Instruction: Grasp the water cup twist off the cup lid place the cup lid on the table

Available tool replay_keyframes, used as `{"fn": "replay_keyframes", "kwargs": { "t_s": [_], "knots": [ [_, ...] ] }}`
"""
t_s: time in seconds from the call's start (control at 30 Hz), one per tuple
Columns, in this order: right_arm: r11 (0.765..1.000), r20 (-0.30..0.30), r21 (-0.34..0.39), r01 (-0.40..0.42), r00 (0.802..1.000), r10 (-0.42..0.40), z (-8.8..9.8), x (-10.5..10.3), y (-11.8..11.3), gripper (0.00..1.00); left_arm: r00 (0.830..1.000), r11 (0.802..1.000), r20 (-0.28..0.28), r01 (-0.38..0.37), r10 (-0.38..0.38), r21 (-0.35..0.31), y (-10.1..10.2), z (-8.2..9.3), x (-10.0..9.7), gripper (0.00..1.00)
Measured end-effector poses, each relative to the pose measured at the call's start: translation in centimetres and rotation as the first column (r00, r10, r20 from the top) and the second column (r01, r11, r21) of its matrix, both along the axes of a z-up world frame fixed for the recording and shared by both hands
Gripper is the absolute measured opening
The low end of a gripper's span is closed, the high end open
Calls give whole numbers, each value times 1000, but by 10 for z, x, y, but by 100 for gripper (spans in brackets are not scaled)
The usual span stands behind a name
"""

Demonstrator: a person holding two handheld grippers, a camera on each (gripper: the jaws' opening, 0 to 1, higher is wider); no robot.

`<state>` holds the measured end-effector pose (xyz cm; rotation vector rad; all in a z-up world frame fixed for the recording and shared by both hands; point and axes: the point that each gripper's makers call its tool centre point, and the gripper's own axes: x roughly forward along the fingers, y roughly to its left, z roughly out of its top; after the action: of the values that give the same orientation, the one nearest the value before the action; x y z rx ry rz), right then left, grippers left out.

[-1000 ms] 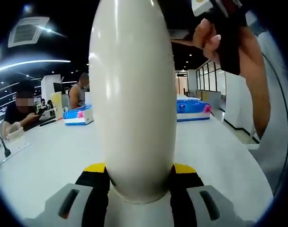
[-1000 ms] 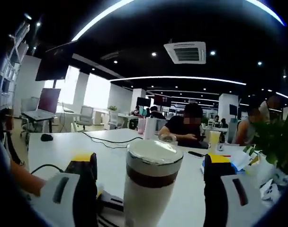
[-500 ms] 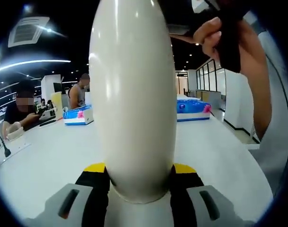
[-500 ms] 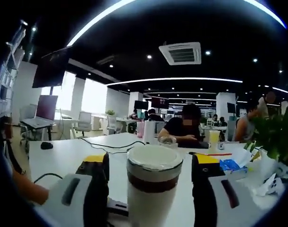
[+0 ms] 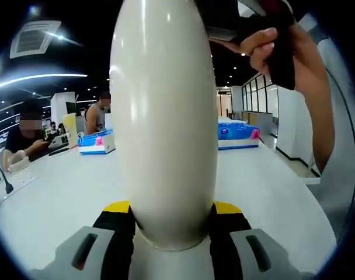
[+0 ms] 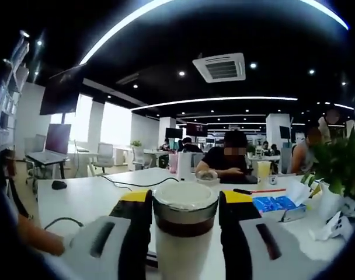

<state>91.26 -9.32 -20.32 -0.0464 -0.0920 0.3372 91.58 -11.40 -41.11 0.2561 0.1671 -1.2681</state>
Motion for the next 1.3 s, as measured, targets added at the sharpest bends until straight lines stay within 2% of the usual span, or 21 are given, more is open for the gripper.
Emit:
{"fn": "replay_keyframes", "kwargs": {
  "t_s": [0.33, 0.57, 0.73, 0.97, 1.03, 1.1, 1.3],
  "knots": [
    [998, -1, -46, -42, 999, 42, 1, -1, 4, 45, 1000, 1000, 0, 1, -1, 0, 0, 0, 0, 51],
    [995, -16, -28, -93, 996, 93, 0, 1, 2, 45, 1000, 1000, -2, 0, 0, -1, 0, 1, 0, 51],
    [991, -15, -40, -124, 992, 124, 0, 2, 3, 45, 1000, 1000, -3, 0, 0, -1, 0, 1, 1, 51],
    [977, -31, -30, -210, 977, 209, -1, 3, 3, 45, 1000, 1000, -4, -1, 1, -1, 0, 1, 1, 51],
    [968, -8, -53, -247, 969, 247, -1, 2, 7, 45, 1000, 1000, -4, -2, 2, -1, 0, 1, 1, 51],
    [959, 2, -43, -280, 960, 281, -1, 1, 9, 45, 1000, 1000, -4, -2, 2, -1, 0, 1, 1, 51],
    [953, -7, -20, -303, 953, 303, -1, 2, 4, 45, 1000, 1000, -7, -3, 3, -2, -1, 1, 1, 51]
  ]
}}
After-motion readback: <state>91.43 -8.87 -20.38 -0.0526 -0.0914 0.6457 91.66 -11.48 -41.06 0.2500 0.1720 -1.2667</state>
